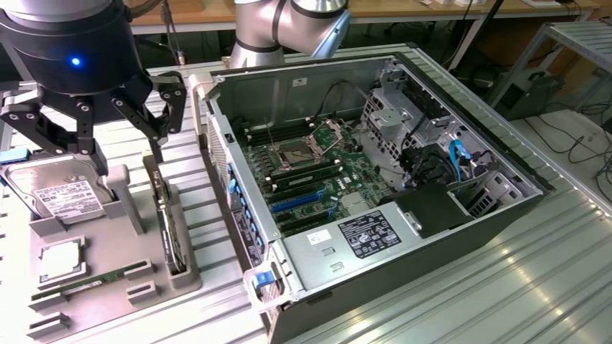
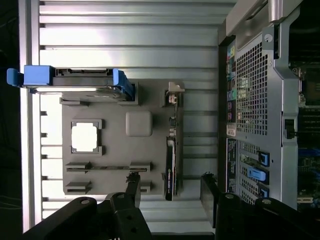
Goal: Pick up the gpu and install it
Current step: 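Pick up the gpu and move the gpu toward the slot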
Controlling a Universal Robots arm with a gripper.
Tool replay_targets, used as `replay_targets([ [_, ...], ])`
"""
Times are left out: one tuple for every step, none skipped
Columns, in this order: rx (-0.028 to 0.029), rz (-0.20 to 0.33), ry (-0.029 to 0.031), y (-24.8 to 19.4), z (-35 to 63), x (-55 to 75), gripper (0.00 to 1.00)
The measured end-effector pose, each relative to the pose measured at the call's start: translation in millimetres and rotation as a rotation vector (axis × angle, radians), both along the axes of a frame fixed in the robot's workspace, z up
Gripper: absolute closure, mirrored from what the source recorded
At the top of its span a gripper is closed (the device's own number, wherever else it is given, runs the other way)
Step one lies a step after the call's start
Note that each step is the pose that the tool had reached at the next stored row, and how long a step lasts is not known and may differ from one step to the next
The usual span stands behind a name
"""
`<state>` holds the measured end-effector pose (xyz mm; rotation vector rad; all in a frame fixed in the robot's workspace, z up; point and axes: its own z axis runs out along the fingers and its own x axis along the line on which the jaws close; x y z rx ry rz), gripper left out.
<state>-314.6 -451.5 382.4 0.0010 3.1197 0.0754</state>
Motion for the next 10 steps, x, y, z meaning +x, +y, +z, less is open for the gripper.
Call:
replay_targets([
  [0.0001,0.000,-0.0001,0.0,-0.8,0.0,0.40],
  [0.0001,0.000,-0.0001,0.0,-1.7,0.0,0.40],
  [0.0000,0.000,0.0000,0.0,-2.8,0.0,0.40],
  [0.0000,0.000,0.0000,0.0,-3.8,0.0,0.40],
  [0.0000,0.000,0.0000,0.0,-5.4,0.0,0.40],
  [0.0000,0.000,0.0000,0.0,-6.2,0.0,0.40],
  [0.0000,0.000,-0.0001,0.0,-7.2,0.0,0.40],
  [0.0001,0.000,-0.0001,0.0,-8.3,0.0,0.40],
  [0.0001,0.000,-0.0001,0.0,-9.4,0.0,0.40],
  [0.0000,0.000,-0.0001,0.0,-10.5,0.0,0.40],
])
